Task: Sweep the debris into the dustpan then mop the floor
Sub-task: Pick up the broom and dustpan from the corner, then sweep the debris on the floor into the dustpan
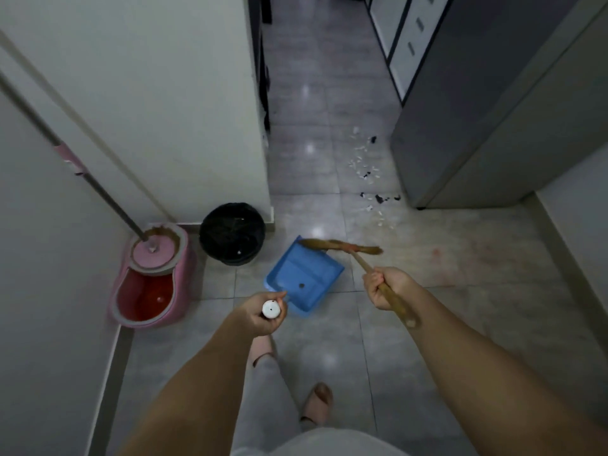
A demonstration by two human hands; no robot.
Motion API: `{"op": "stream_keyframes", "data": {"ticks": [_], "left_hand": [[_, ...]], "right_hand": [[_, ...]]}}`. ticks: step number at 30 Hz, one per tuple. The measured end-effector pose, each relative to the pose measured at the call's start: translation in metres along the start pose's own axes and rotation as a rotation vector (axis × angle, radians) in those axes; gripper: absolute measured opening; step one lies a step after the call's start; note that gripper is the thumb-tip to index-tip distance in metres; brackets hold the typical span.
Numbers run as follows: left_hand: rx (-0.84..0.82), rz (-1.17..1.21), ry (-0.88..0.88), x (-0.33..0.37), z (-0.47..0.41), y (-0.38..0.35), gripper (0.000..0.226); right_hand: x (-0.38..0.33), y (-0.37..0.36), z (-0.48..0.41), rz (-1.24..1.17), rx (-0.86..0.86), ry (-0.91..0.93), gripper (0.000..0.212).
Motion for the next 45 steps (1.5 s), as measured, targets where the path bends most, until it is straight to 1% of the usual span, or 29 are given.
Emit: {"op": "stream_keyframes", "data": {"ticks": [2,5,8,12,17,20,24,28,30,34,37,40,43,45], "left_hand": [[-0.020,-0.021,0.002,0.007,-0.012,-0.024,0.020],[-0.046,-0.025,-0.004,0.036,-0.027,-0.062,0.022],[-0.041,-0.069,0.002,0.078,-0.040,-0.103,0.019],[0.028,-0.161,0.013,0.136,-0.060,-0.152,0.014],[0.090,-0.249,0.059,0.190,-0.081,-0.208,0.018],[0.137,-0.330,0.067,0.212,-0.095,-0.241,0.020],[0.181,-0.373,0.083,0.240,-0.121,-0.284,0.019],[0.265,-0.449,0.069,0.263,-0.153,-0.322,0.017],[0.280,-0.479,0.063,0.272,-0.172,-0.341,0.017],[0.345,-0.522,0.097,0.295,-0.213,-0.369,0.015],[0.359,-0.525,0.103,0.312,-0.241,-0.386,0.013],[0.390,-0.513,0.127,0.326,-0.258,-0.397,0.013],[0.381,-0.475,0.158,0.334,-0.264,-0.411,0.015],[0.372,-0.471,0.164,0.336,-0.264,-0.419,0.018]], "right_hand": [[-0.025,0.002,-0.008,-0.079,0.016,0.065,0.032],[-0.060,0.003,-0.028,-0.226,0.075,0.138,0.031],[-0.091,-0.018,-0.049,-0.341,-0.006,0.102,0.039],[-0.135,-0.048,-0.073,-0.487,-0.034,0.073,0.040],[-0.190,-0.075,-0.104,-0.676,-0.028,0.099,0.041],[-0.224,-0.074,-0.114,-0.770,-0.010,0.130,0.042],[-0.282,-0.057,-0.134,-0.870,0.023,0.174,0.042],[-0.335,-0.025,-0.152,-0.921,0.096,0.205,0.041],[-0.359,-0.012,-0.160,-0.934,0.123,0.209,0.041],[-0.390,0.010,-0.190,-0.939,0.188,0.205,0.042],[-0.402,0.010,-0.219,-0.901,0.213,0.149,0.042],[-0.399,-0.002,-0.241,-0.779,0.220,0.049,0.041],[-0.392,-0.016,-0.245,-0.658,0.175,-0.022,0.040],[-0.388,-0.020,-0.237,-0.624,0.158,-0.097,0.033]]}}
Point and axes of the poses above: each hand's wrist, its own z-axis away from the middle knuckle, its own y-axis out of the back of the hand, x = y × z, the point moved 10 cm from there along -z, towards the middle knuckle, and after that the axes turned 5 degrees about y, right-handed, at the moved point
